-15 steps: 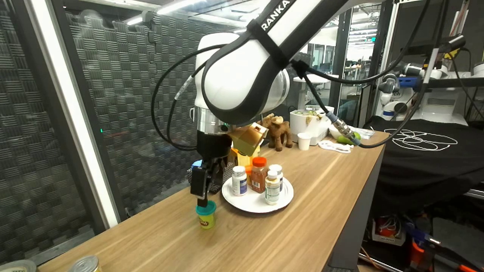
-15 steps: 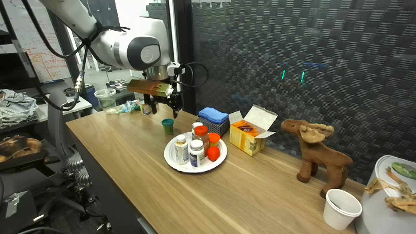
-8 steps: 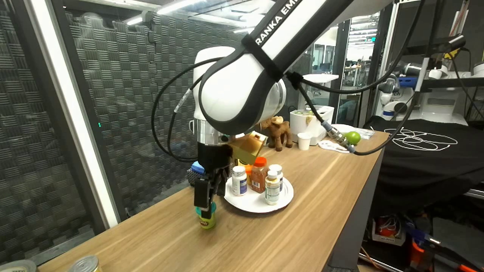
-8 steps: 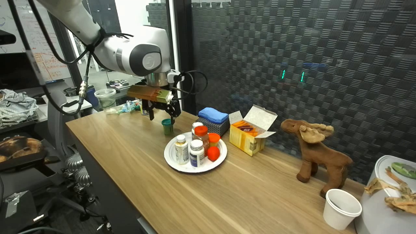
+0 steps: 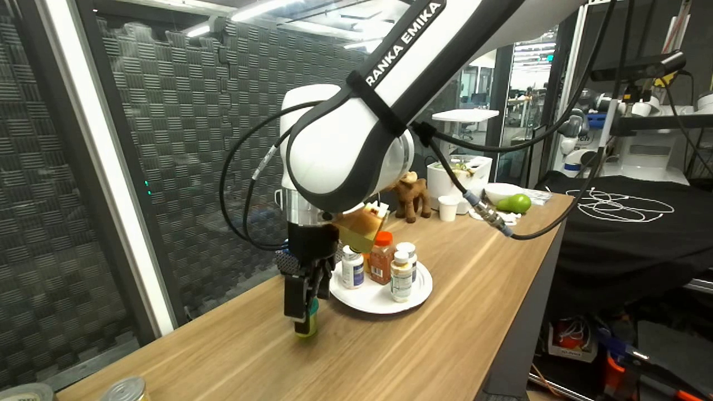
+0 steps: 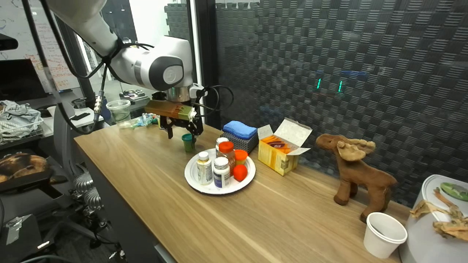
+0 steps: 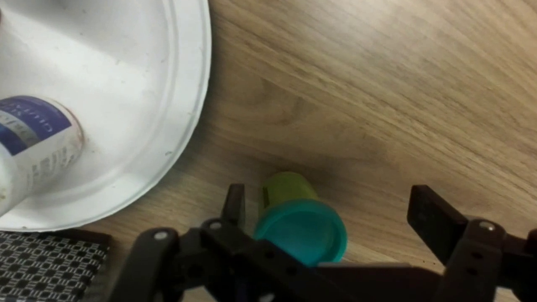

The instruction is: Pick up all the objects surrounding the white plate and arrange them on the plate

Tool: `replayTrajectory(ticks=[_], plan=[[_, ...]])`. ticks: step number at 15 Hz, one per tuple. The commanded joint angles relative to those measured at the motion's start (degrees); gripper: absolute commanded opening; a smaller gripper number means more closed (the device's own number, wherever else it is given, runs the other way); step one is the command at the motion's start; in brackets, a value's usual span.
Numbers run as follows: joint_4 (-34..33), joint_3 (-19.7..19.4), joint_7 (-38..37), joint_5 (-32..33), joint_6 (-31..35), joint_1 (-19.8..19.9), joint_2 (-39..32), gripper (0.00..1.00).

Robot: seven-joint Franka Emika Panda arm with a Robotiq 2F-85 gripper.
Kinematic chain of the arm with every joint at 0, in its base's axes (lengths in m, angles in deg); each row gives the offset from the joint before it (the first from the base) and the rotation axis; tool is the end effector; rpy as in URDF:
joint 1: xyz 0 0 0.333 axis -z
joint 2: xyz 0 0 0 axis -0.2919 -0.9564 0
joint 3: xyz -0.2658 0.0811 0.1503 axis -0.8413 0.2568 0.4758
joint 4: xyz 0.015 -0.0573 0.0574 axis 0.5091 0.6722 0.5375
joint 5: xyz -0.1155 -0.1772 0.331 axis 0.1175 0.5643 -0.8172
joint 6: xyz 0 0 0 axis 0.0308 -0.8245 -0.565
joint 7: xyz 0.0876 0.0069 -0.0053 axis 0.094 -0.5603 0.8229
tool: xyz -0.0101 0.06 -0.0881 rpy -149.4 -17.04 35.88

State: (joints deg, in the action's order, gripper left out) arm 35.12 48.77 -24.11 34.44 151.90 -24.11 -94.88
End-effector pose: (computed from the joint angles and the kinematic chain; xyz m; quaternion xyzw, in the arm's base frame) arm 0.6207 0.1956 0.2209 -0.9632 -0.2649 -0.0158 0.0429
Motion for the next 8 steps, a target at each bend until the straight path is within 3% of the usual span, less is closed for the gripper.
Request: replayTrajectory(ticks=[1, 8], plan=[[-3.13, 0.48, 1.14, -0.62, -1.84, -0.08, -1.72, 0.82], [-4.19, 0.26, 1.10, -0.10, -1.88, -0.61, -2.88, 0.26]])
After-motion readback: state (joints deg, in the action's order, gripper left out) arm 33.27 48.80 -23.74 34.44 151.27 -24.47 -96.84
